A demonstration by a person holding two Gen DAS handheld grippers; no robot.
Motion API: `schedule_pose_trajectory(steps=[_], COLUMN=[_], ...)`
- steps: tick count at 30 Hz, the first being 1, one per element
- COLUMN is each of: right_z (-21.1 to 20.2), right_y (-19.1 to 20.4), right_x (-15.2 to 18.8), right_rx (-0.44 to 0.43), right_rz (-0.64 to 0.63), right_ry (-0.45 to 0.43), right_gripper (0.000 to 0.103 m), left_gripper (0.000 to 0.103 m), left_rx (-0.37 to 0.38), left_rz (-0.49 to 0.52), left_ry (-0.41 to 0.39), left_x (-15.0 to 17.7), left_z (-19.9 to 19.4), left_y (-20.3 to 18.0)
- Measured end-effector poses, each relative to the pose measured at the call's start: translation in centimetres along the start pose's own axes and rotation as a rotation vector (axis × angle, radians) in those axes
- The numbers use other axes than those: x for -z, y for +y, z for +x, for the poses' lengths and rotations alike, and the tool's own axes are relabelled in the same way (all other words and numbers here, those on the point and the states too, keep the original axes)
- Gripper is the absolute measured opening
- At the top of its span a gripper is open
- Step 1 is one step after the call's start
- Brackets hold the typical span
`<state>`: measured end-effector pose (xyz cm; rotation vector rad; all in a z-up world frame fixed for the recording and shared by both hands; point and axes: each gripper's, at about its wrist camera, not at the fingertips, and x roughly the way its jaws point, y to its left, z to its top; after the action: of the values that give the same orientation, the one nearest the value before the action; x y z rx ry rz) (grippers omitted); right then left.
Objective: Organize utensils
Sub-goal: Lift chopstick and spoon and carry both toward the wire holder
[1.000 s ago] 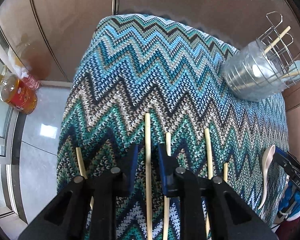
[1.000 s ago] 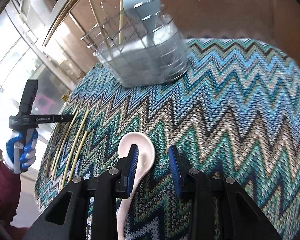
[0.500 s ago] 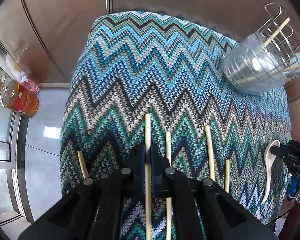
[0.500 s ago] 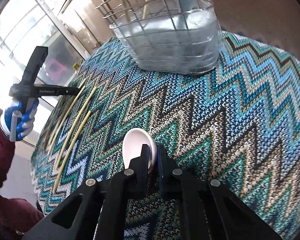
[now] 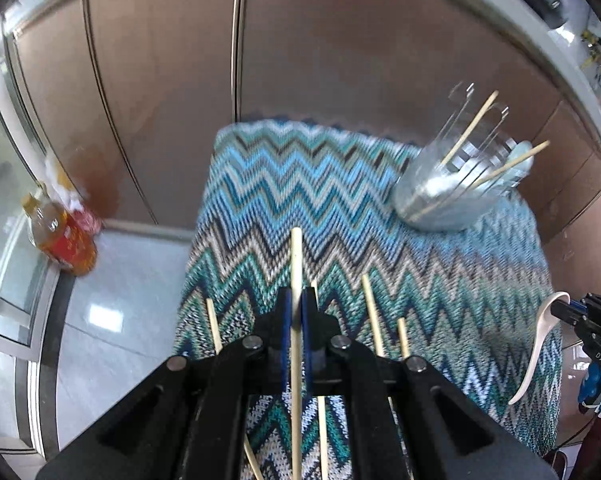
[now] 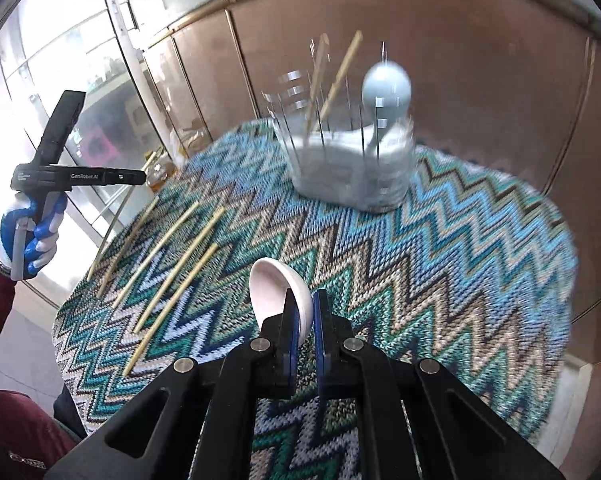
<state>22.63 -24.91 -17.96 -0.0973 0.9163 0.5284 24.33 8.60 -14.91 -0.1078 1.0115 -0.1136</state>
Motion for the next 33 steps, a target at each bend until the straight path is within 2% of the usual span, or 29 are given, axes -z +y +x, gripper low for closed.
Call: schedule_pose_trajectory(steps=[4, 10, 20, 23, 26, 28, 33], right_z=[-3.7, -7.8, -12.1, -12.0, -10.9, -9.2, -5.0], right_y=[0.7, 2.0, 2.0, 1.6, 0.8, -0.1, -1.9], right_x=[-0.6, -3.2, -10.3, -12.6, -14.2, -15.1, -15.8], right_rx=[0.043, 0.122, 0.234, 0.273, 0.298, 0.327, 0.336], right_rz=[-0.01, -0.017, 0.003, -0.006, -0.003, 0.0, 0.026], right_ry=[-0.087, -0.257, -0.609, -0.703, -0.757, -0.778, -0.771], right_gripper=[0.006, 0.006, 0.007, 0.007, 0.007, 0.007, 0.007], left_gripper=[0.004, 0.004, 0.004, 0.004, 0.004, 0.004, 0.004], left_rx=[0.02, 0.062, 0.213, 0.254, 0.273, 0.279, 0.255], left_rz=[-0.004, 0.013, -0.029, -0.041, -0.05, -0.062, -0.09], left_ry=[-0.115, -0.257, -0.502, -0.571, -0.629, -0.647, -0.662], left_x=[-0.6, -2.1, -9.0, -11.3, -13.3, -14.5, -16.2], left_z=[-4.1, -8.5, -12.4, -12.2, -10.9, -9.5, -4.7], left_y=[-1.1, -3.9, -8.2, -9.5, -10.8, -11.5, -13.2])
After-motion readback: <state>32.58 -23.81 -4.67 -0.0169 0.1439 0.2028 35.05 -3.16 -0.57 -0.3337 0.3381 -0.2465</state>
